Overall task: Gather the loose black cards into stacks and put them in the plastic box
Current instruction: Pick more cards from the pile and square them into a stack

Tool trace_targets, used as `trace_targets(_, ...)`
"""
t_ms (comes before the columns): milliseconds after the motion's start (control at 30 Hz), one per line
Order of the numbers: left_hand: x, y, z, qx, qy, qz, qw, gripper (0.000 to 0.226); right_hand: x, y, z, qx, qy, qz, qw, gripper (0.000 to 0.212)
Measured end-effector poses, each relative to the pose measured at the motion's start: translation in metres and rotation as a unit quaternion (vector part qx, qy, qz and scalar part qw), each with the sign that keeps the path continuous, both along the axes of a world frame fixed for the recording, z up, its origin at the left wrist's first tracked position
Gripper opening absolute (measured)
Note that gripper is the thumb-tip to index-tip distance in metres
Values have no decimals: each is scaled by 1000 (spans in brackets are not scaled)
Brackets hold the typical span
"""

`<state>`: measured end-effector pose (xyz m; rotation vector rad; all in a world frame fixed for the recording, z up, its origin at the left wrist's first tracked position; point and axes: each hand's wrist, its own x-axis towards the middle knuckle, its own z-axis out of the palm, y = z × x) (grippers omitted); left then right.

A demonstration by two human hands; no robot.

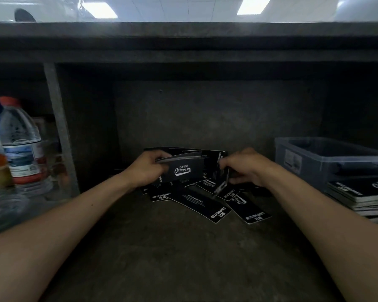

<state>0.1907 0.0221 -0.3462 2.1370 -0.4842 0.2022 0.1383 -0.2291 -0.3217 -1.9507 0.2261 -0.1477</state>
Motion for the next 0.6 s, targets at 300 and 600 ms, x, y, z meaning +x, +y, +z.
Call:
trace_targets(300, -10, -4, 1, 42, -4, -73, 996, 48, 3, 22, -12, 276, 31, 158, 948, 29)
trace_targets(600, 7, 2, -5, 1, -25, -46, 999, 33, -5, 19, -18, -285, -5, 230, 931, 62)
